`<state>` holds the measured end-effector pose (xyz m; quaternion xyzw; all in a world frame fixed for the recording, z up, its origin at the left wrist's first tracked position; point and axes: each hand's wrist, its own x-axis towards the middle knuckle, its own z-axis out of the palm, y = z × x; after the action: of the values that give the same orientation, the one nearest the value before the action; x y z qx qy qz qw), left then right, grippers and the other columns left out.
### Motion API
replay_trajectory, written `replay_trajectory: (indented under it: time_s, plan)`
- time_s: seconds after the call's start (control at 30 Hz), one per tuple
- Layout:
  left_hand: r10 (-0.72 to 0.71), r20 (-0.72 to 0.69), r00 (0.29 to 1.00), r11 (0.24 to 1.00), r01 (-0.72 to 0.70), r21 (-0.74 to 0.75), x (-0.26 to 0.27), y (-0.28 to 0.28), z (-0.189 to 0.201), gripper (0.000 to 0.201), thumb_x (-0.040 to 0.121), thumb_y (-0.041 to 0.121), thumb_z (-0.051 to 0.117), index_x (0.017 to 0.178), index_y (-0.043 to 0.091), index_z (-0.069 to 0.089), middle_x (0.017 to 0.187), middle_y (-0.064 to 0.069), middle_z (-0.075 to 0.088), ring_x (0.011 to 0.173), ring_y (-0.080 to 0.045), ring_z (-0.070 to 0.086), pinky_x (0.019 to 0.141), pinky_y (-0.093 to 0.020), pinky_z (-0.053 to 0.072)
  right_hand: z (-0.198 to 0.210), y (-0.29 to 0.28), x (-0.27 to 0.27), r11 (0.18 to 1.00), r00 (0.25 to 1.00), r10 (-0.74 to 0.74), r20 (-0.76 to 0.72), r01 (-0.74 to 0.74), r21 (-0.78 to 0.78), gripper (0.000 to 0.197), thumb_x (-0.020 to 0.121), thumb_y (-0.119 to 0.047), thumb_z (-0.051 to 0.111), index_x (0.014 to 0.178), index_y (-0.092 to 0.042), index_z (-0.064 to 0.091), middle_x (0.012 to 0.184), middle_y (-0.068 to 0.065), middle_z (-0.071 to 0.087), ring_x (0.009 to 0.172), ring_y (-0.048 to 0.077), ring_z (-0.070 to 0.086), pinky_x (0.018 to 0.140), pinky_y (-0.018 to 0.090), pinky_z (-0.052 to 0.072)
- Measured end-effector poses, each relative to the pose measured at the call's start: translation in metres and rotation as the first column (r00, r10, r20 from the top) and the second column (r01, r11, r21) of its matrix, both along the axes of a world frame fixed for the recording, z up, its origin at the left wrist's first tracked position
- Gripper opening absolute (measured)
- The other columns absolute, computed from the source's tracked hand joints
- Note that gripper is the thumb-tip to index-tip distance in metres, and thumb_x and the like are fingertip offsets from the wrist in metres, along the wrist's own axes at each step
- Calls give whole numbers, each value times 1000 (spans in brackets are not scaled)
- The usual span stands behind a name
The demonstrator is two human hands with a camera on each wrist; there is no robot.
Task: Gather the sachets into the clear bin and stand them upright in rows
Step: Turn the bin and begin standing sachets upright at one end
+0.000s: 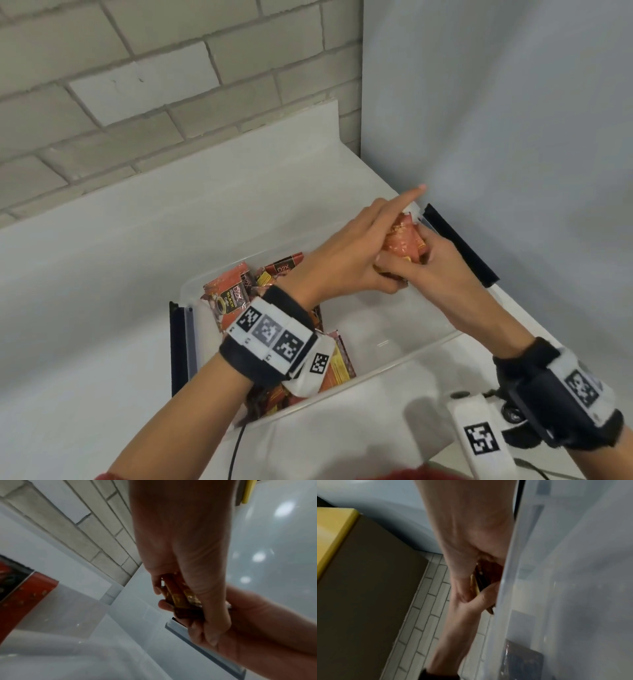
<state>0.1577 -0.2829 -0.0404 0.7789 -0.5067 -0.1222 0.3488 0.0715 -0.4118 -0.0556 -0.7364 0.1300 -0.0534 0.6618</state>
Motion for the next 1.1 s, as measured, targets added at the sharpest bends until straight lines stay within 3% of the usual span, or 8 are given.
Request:
replay_trajectory:
  time_s: [0.13,0.27,0.33,0.5,0.63,0.9,1.03,1.1]
  plan:
    - [-10,-182,983,983,-23,-181,2,4,-2,107,69,15,85,145,38,14,120,16,40,99,-3,56,85,-25,52,-3,-13,-5,935,972,231,-36,-212,284,73,70,-57,75,126,-17,52,120,10,65,117,22,60,102,36,47]
    - [-44,-197,979,973,-3,-232,-2,3,-5,102,68,21,86,139,45,17,128,21,35,114,-3,51,94,-31,51,2,-16,-2,822,964,266,11,-233,519,61,90,-54,41,138,-16,48,130,7,62,123,17,57,102,30,47]
    - [-73,-144,987,971,37,-236,-1,1,-8,89,71,22,84,137,39,27,131,22,36,119,-1,47,97,-24,47,0,-16,-1,835,962,271,-24,-223,503,67,84,-53,50,138,-13,47,127,7,64,121,17,59,98,26,49]
    - [-80,-81,994,977,62,-204,1,0,-12,65,73,18,83,129,19,50,119,-4,50,113,-12,50,95,-22,43,-3,-16,-2,844,960,280,-22,-235,482,76,66,-53,77,129,-18,54,120,6,65,118,18,60,93,24,51]
    - [-70,-93,993,977,50,-208,1,0,-12,61,72,14,83,126,12,53,118,1,51,112,-10,51,94,-25,44,-1,-16,-3,835,942,334,9,-301,460,92,60,-54,84,123,3,48,111,11,52,109,23,51,93,26,48]
    - [-141,-87,986,981,128,-143,-1,-5,-6,65,70,12,83,128,18,54,111,0,45,101,-6,50,84,-12,40,7,-13,-10,810,912,410,3,-366,458,59,74,-37,71,123,-11,52,110,-1,68,115,13,61,88,21,50]
    - [-139,-11,990,982,136,-130,-3,-10,0,59,70,11,83,123,11,58,116,0,49,108,-7,51,92,-22,44,13,-15,-10,781,946,322,21,-278,559,39,79,-22,77,112,-10,59,99,2,70,102,12,66,78,21,53]
    - [-159,25,987,981,161,-106,-6,-15,6,60,70,11,82,124,10,57,119,-4,52,112,-13,52,95,-31,45,17,-17,-12,762,968,249,13,-204,614,27,80,-14,65,107,-10,60,93,4,70,94,11,68,70,22,55]
